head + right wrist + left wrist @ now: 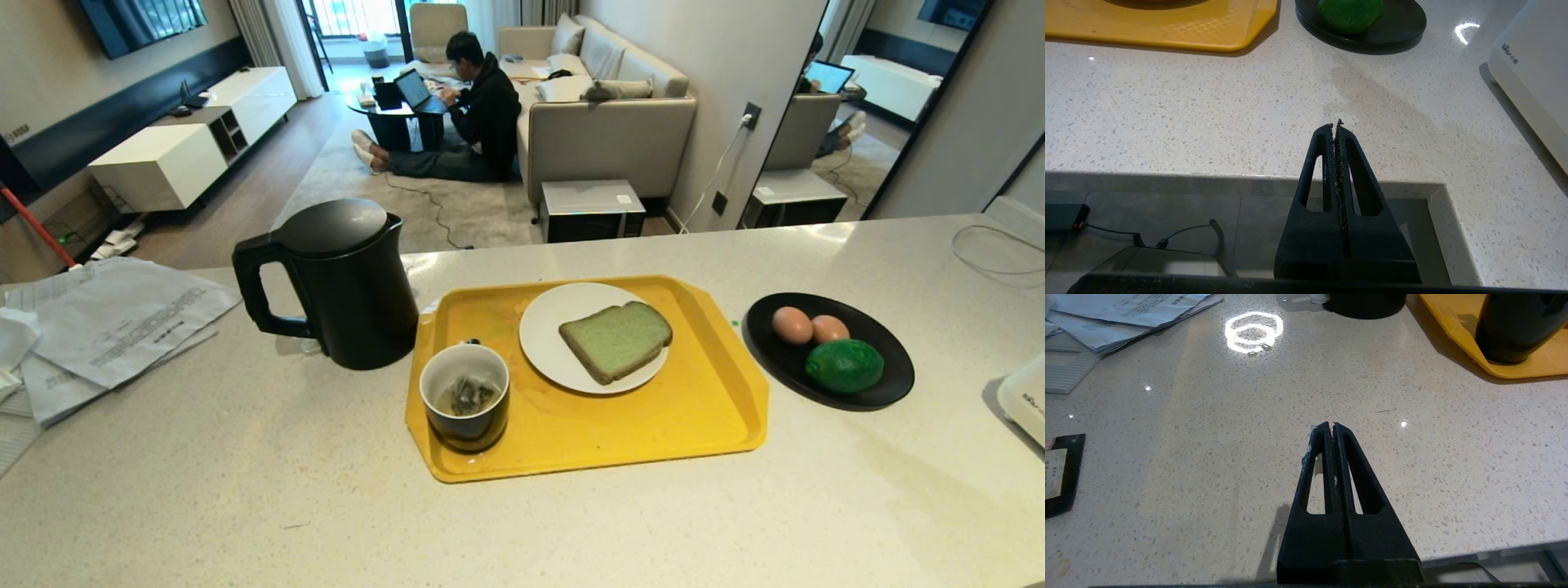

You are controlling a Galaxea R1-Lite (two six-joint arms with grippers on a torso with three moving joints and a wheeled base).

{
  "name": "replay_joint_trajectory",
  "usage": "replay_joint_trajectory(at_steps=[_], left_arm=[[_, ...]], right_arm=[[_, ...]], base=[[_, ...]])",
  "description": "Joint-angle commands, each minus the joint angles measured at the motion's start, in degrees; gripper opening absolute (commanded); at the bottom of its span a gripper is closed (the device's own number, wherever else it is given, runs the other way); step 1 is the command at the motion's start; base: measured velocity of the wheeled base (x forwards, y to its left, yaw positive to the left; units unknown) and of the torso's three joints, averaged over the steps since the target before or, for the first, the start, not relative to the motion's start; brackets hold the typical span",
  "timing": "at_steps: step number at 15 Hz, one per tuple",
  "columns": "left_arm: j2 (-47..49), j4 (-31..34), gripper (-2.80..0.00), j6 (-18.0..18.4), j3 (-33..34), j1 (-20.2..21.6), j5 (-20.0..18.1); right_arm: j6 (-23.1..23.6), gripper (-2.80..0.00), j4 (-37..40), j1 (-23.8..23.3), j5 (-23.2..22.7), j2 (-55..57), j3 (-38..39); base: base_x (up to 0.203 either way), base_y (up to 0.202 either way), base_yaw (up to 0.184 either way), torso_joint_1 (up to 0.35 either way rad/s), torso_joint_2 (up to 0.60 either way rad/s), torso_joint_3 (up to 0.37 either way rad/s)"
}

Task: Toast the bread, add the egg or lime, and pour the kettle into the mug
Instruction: Pick up the egg

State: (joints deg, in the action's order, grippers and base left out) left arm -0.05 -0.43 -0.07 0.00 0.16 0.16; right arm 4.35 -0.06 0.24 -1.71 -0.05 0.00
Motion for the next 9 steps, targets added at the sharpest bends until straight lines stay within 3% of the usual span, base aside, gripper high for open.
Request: replay_joint_trajectory(at_steps=[1, 9], left_arm=[[0.0, 0.0, -2.8, 0.0, 0.0, 0.0, 0.0], [0.0, 0.0, -2.8, 0.0, 0.0, 0.0, 0.0]], right_arm=[[0.0, -2.8, 0.0, 0.0, -0.1, 0.0, 0.1], [-1.6, -2.8, -0.1, 0.0, 0.5, 0.0, 0.1]], base=[[0.0, 0.0, 0.0, 0.0, 0.0, 0.0], [0.0, 0.0, 0.0, 0.0, 0.0, 0.0]])
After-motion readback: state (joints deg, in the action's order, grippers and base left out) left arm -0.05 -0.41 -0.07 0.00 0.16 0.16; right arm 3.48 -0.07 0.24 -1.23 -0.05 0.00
